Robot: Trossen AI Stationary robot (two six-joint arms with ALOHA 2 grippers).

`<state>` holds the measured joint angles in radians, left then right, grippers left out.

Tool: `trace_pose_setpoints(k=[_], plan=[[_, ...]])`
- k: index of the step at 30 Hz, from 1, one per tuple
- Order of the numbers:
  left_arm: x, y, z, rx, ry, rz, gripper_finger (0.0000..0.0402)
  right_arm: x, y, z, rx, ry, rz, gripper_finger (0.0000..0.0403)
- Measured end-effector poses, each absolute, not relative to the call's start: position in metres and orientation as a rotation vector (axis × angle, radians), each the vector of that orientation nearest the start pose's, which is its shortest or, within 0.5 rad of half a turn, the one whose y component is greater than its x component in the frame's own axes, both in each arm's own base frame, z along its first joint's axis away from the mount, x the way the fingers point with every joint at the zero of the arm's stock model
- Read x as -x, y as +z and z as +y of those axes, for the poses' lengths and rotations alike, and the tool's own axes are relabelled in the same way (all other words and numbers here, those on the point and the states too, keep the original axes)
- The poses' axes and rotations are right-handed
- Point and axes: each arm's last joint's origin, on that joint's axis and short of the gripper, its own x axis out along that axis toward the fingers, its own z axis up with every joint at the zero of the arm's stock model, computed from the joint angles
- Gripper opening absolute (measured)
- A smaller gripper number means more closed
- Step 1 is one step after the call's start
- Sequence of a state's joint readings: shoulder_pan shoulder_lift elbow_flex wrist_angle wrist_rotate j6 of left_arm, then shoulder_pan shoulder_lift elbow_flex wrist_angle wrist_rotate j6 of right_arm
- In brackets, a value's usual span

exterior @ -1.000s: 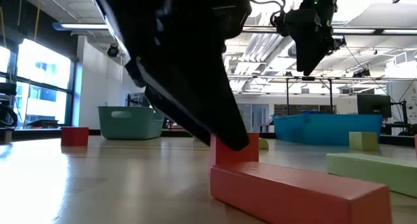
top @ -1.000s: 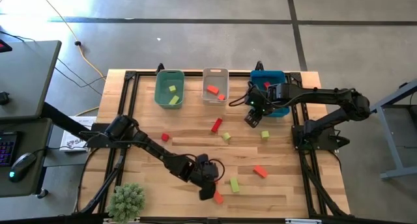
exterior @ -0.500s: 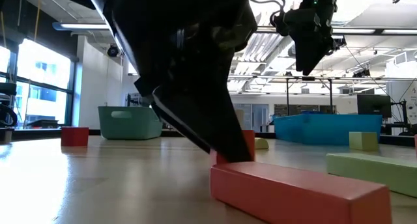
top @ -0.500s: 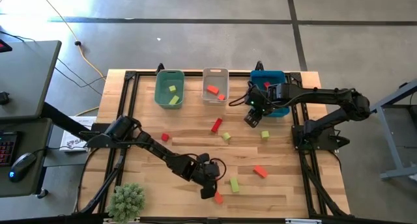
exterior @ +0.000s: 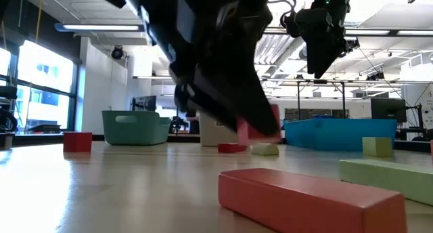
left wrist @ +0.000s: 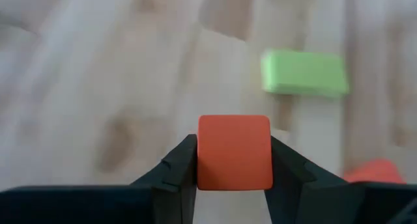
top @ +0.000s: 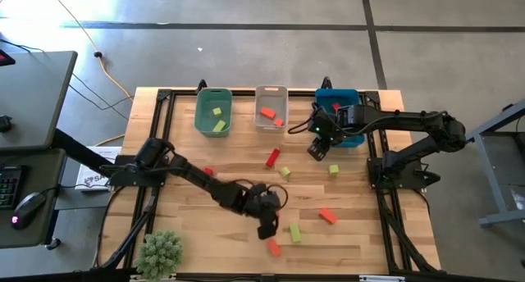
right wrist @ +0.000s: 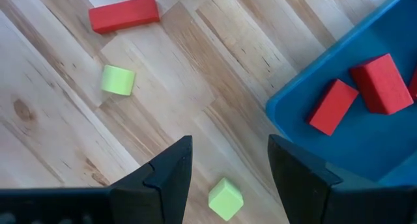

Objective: Sort & place blocks by color
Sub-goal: Put the orange block into the gray bin

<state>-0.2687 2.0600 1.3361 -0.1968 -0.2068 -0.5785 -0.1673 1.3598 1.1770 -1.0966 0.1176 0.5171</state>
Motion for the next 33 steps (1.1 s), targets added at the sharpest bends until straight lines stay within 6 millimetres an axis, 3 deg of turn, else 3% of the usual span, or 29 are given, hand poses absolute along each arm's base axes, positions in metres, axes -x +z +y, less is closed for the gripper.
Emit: trace_pose_setpoints(k=[8, 20, 33], plan=[[-0.409, 0.187, -0.052, 0.233, 0.297, 0.812, 0.0107, -0.240, 0.284, -0.043, -0.493, -0.556, 1.195, 0.0188], [-0.389, 0.238, 0.055, 0.144, 0.462, 0.746, 0.0107, -0.242, 0.284, -0.044, -0.520, -0.570, 1.172, 0.0188], [-0.354, 0.241, 0.164, 0.162, 0.623, 0.774, 0.0112, -0.248, 0.286, -0.044, -0.641, -0.620, 1.073, 0.0188]])
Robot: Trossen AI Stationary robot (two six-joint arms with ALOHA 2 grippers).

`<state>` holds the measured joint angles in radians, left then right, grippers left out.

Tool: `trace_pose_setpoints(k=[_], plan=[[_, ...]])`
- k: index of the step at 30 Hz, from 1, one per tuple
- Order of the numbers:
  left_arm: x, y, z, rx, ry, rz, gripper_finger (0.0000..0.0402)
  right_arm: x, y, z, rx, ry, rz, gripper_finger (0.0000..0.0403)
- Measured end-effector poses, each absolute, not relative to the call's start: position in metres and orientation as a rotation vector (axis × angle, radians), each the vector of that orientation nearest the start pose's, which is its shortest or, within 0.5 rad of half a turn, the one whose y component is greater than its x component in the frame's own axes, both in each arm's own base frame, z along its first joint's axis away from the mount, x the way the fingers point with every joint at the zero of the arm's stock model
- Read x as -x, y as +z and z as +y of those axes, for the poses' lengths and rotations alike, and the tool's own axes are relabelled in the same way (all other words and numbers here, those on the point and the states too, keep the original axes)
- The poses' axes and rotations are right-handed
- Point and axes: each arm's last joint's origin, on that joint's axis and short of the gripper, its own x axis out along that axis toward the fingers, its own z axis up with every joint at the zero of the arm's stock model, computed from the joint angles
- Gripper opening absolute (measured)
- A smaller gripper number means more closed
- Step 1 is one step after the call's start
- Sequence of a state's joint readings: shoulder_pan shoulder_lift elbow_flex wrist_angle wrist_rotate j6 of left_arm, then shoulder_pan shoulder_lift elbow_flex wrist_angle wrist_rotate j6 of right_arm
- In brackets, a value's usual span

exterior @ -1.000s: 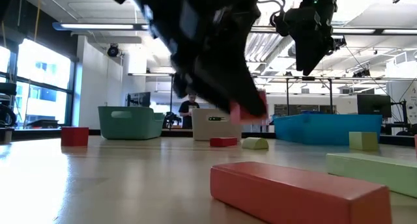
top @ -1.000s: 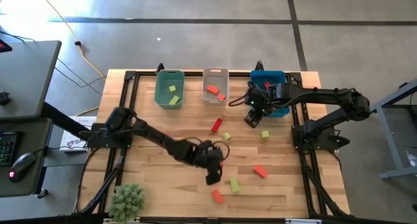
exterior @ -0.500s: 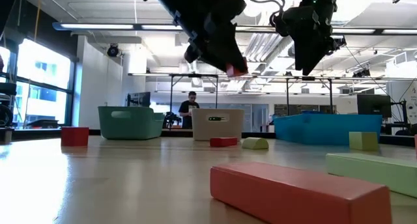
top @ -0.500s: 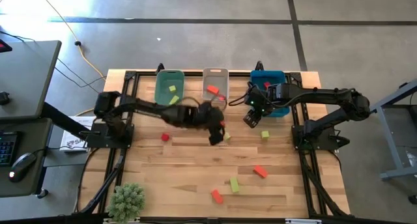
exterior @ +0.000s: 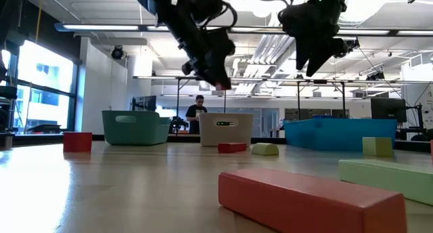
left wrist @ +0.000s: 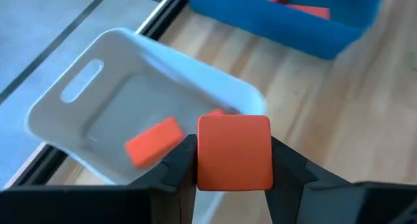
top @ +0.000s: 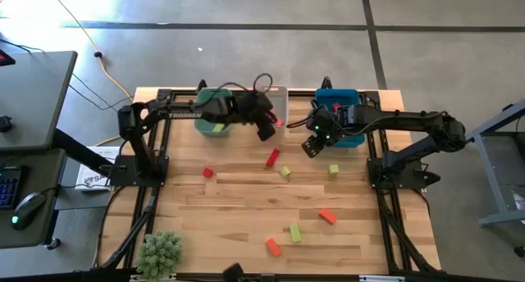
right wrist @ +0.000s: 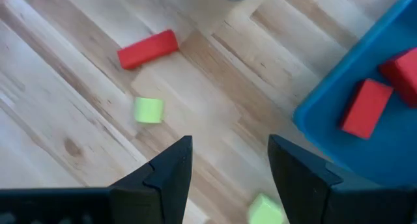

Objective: Sort & place blocks by color
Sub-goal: Put the orange block into the gray bin, then put the green block into the green bin

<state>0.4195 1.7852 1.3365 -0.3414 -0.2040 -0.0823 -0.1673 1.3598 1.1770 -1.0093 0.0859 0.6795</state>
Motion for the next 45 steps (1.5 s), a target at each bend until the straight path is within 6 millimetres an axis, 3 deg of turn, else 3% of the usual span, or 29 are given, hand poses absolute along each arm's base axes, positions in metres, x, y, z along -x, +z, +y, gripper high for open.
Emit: trace_pose_setpoints(k=[12, 18, 24, 34, 45], plan=[[-0.323, 0.239, 0.224, 0.201, 0.619, 0.772, 0.0114, -0.250, 0.286, -0.036, -0.890, -0.726, 1.019, 0.0188], [-0.320, 0.216, 0.243, 0.277, 0.569, 0.802, 0.0114, -0.254, 0.278, -0.018, -0.987, -0.810, 1.011, 0.0188], [-0.322, 0.197, 0.250, 0.308, 0.543, 0.827, 0.0115, -0.255, 0.252, 0.009, -1.020, -0.872, 1.094, 0.0188], [-0.325, 0.194, 0.252, 0.277, 0.533, 0.817, 0.0118, -0.239, 0.225, 0.035, -1.012, -1.004, 1.124, 0.0188], [-0.326, 0.195, 0.253, 0.258, 0.527, 0.809, 0.0200, -0.222, 0.203, 0.041, -0.977, -1.131, 1.141, 0.0192]])
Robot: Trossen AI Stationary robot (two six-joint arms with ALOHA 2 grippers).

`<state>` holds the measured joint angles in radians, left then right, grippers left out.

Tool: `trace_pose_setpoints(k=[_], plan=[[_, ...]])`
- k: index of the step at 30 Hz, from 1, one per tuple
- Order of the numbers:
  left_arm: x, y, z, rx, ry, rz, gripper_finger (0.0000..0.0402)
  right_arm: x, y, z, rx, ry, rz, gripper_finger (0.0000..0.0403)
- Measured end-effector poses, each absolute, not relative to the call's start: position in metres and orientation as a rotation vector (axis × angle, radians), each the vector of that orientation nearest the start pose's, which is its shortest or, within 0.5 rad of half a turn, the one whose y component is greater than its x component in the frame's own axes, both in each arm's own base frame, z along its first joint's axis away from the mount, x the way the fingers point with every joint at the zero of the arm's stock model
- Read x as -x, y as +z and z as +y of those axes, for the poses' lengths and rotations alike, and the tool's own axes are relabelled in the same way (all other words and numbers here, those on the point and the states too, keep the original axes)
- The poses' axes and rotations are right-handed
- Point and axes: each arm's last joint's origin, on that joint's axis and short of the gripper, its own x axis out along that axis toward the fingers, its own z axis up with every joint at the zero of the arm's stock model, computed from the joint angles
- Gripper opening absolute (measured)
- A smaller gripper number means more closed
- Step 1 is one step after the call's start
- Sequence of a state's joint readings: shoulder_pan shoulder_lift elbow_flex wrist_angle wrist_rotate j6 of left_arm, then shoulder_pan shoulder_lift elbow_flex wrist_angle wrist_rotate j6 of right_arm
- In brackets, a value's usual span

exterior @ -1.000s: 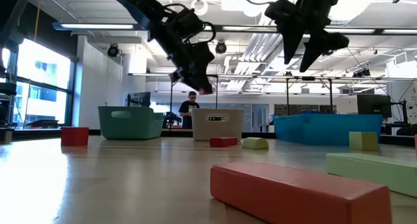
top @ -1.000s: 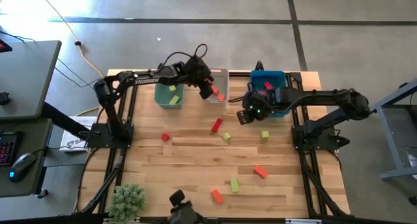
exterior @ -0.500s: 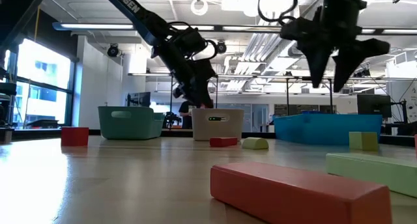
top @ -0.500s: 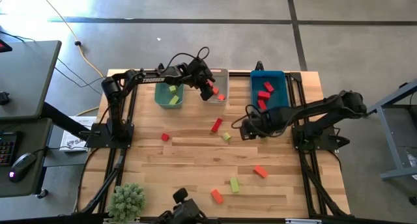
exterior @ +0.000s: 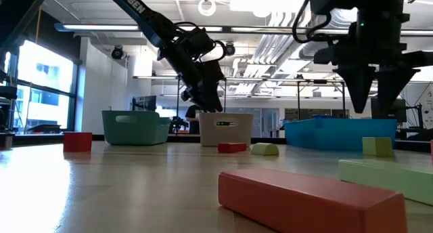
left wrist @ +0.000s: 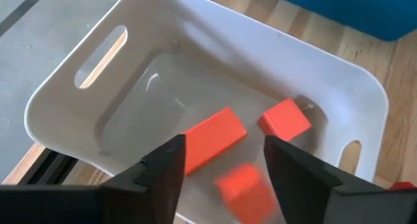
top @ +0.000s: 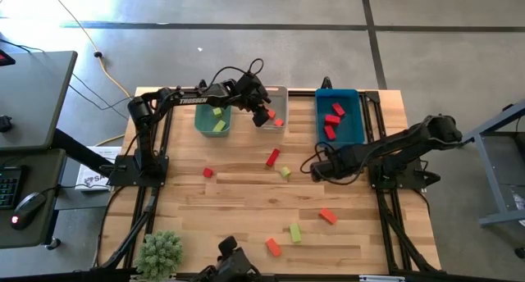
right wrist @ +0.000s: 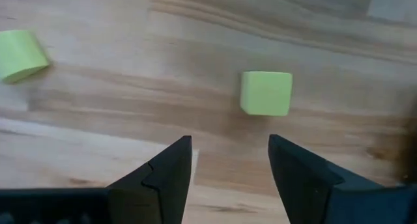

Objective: Sort & place blocks by color
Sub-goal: Put the green block into the green bin

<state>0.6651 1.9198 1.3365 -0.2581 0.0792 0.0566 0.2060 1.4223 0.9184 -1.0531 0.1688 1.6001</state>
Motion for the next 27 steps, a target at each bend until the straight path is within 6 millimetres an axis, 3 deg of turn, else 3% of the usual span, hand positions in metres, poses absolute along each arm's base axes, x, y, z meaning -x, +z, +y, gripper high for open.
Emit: trace_pose_setpoints(k=[12, 22, 27], plan=[[-0.323, 0.213, 0.247, 0.238, 0.524, 0.773, 0.0222, -0.215, 0.190, 0.027, -0.936, -1.223, 1.124, 0.0240], [-0.317, 0.261, 0.219, 0.192, 0.483, 0.687, 0.0223, -0.214, 0.190, 0.016, -0.941, -1.278, 1.111, 0.0244], [-0.310, 0.289, 0.201, 0.151, 0.456, 0.637, 0.0223, -0.206, 0.167, 0.015, -0.984, -1.266, 1.139, 0.0244]])
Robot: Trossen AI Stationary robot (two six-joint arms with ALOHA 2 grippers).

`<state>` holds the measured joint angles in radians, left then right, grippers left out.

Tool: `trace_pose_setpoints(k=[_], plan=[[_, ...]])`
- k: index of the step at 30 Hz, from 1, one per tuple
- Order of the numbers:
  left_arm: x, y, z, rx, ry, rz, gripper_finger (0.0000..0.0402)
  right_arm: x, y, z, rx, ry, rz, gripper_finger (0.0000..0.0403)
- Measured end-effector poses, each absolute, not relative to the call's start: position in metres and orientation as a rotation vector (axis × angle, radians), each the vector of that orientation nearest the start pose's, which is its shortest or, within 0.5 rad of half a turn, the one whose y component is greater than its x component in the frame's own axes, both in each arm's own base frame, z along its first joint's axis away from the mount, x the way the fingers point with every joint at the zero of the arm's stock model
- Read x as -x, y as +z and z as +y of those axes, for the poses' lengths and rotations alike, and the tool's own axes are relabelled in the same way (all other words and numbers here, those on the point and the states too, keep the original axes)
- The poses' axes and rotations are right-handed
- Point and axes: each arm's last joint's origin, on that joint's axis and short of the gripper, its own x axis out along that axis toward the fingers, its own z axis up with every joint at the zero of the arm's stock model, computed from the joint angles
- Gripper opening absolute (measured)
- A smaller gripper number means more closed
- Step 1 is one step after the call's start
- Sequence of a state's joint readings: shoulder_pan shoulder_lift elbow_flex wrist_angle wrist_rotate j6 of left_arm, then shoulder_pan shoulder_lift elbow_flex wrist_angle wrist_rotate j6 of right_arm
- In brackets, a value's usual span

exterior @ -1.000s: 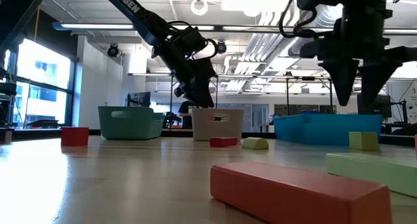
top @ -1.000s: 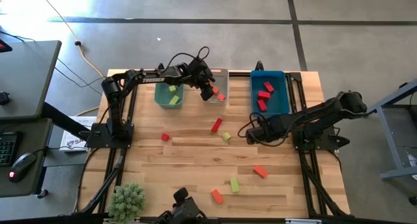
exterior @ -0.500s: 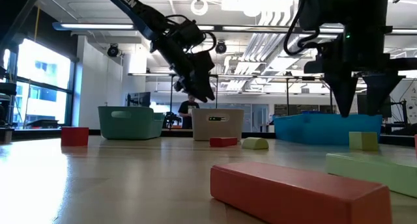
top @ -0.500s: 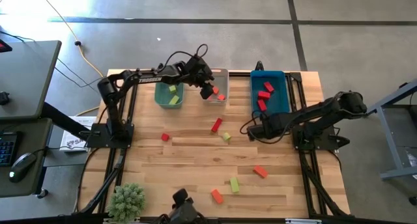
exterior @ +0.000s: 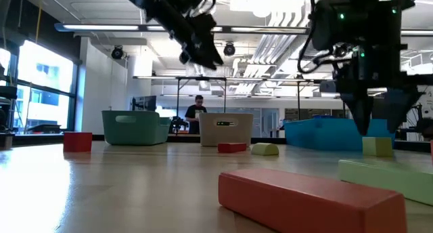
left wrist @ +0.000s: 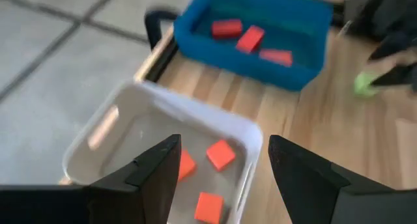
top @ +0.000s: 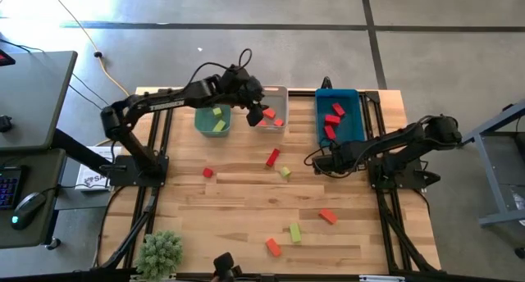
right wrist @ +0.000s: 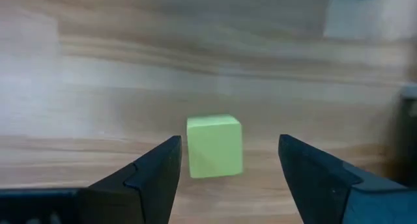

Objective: Sort & place blocks by color
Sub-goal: Put the green block into the green bin

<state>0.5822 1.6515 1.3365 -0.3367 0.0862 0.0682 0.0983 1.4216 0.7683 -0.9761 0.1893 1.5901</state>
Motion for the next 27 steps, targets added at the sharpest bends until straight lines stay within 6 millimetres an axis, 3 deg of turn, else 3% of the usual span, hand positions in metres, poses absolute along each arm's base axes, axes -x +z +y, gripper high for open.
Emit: trace_pose_setpoints(k=[5, 11, 15, 20, 27], plan=[[-0.305, 0.308, 0.190, 0.109, 0.451, 0.590, 0.0223, -0.202, 0.153, 0.015, -1.025, -1.260, 1.109, 0.0244], [-0.305, 0.310, 0.187, 0.106, 0.449, 0.590, 0.0223, -0.198, 0.142, 0.014, -1.038, -1.248, 1.102, 0.0238], [-0.307, 0.306, 0.184, 0.142, 0.449, 0.607, 0.0223, -0.197, 0.140, 0.014, -1.046, -1.240, 1.099, 0.0196], [-0.308, 0.307, 0.182, 0.198, 0.460, 0.590, 0.0223, -0.198, 0.141, 0.015, -1.038, -1.215, 1.105, 0.0110], [-0.312, 0.307, 0.176, 0.305, 0.478, 0.566, 0.0223, -0.203, 0.143, 0.016, -1.008, -1.092, 1.147, 0.0105]])
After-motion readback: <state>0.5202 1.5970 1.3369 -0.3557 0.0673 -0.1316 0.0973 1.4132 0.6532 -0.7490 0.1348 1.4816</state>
